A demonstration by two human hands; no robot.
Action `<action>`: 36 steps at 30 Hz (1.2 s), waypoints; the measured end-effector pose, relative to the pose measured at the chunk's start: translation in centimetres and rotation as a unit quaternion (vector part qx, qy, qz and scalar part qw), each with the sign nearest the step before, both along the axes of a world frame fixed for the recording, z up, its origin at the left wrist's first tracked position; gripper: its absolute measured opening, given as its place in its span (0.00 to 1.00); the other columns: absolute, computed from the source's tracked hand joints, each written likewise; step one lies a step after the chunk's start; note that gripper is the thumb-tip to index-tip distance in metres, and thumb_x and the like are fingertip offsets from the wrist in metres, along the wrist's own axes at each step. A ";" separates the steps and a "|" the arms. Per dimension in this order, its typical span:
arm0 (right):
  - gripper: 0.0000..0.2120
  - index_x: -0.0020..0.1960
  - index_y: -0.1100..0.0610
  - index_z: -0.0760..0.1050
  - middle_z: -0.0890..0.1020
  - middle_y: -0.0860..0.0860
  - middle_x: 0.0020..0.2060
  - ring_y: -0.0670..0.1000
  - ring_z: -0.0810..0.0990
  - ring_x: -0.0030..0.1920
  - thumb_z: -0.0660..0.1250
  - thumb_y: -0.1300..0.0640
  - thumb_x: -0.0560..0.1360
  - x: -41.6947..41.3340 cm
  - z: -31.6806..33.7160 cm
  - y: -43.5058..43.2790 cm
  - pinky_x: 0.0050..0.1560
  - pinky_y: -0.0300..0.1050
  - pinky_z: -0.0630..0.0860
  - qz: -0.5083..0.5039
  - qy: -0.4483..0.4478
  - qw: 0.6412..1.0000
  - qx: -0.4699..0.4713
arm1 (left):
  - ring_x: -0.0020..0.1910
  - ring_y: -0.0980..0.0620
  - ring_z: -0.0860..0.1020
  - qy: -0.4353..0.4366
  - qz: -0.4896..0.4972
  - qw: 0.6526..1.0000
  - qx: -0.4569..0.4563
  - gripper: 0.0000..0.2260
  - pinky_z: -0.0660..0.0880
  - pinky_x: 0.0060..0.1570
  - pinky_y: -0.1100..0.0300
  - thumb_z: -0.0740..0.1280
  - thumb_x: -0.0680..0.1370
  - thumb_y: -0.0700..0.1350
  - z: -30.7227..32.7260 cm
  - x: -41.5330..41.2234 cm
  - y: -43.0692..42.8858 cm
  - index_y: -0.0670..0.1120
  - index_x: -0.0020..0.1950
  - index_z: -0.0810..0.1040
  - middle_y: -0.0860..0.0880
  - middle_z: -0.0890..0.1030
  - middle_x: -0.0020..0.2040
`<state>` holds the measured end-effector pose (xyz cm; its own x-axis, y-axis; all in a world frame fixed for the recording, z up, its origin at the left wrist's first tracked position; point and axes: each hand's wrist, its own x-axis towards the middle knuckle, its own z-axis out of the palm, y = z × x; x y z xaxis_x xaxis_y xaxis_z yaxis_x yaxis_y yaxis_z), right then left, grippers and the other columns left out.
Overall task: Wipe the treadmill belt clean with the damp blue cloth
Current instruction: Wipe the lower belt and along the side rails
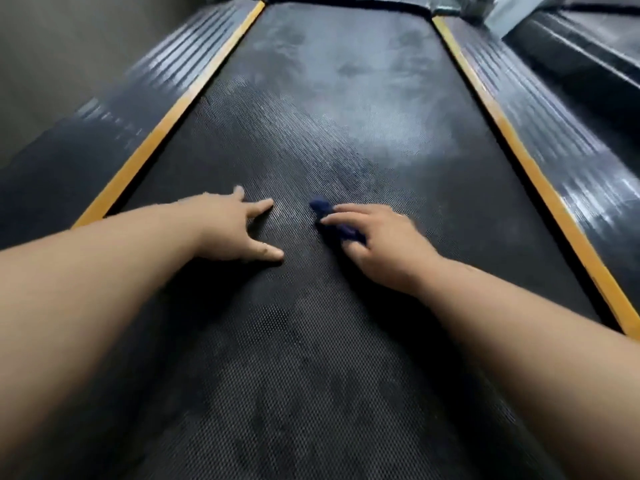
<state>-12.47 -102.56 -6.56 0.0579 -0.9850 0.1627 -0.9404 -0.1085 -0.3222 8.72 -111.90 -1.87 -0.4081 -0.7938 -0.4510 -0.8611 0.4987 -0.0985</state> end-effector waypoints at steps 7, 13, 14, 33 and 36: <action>0.16 0.53 0.53 0.78 0.77 0.53 0.57 0.59 0.74 0.60 0.58 0.48 0.72 0.5 0.3 -1.4 0.59 0.50 0.71 -0.295 0.002 0.955 -0.007 | 0.76 0.42 0.52 0.063 -0.006 0.998 0.016 0.47 0.51 0.73 0.50 0.58 0.58 0.77 -0.4 1.7 0.1 0.67 0.74 0.46 0.54 0.46 0.78; 0.30 0.69 0.52 0.70 0.68 0.51 0.71 0.53 0.65 0.71 0.51 0.48 0.69 5.0 0.5 2.5 0.71 0.44 0.59 -0.012 -0.001 0.999 0.030 | 0.77 0.43 0.45 0.120 0.024 0.993 0.000 0.43 0.50 0.73 0.41 0.62 0.68 0.72 -1.2 2.4 1.4 0.59 0.77 0.47 0.51 0.45 0.79; 0.30 0.68 0.51 0.71 0.69 0.51 0.70 0.53 0.66 0.70 0.51 0.49 0.68 3.5 0.7 2.3 0.70 0.44 0.60 -0.033 0.012 0.999 0.040 | 0.77 0.45 0.46 0.131 0.026 0.991 -0.008 0.42 0.50 0.73 0.40 0.62 0.68 0.71 -1.1 2.9 1.6 0.59 0.77 0.49 0.50 0.46 0.79; 0.11 0.49 0.55 0.80 0.80 0.55 0.53 0.60 0.76 0.55 0.61 0.59 0.71 6.1 0.8 -1.2 0.54 0.46 0.72 -0.268 -0.055 0.962 0.006 | 0.76 0.46 0.43 0.085 0.127 0.983 -0.105 0.30 0.49 0.65 0.25 0.52 0.73 0.71 -1.3 13.0 1.3 0.64 0.73 0.59 0.56 0.60 0.76; 0.12 0.51 0.56 0.80 0.78 0.55 0.55 0.58 0.75 0.57 0.62 0.60 0.70 12.9 0.2 -0.1 0.57 0.46 0.69 -0.091 -0.052 0.994 -0.013 | 0.76 0.45 0.44 0.061 0.119 0.983 -0.123 0.29 0.51 0.64 0.25 0.49 0.74 0.71 -1.5 12.8 1.5 0.64 0.74 0.56 0.57 0.60 0.75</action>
<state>0.40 -102.70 -6.37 -0.1394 -0.9729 0.1847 -0.9073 0.0507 -0.4175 21.57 -110.39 -3.37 -0.2359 -0.9526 -0.1921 -0.9637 0.2548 -0.0799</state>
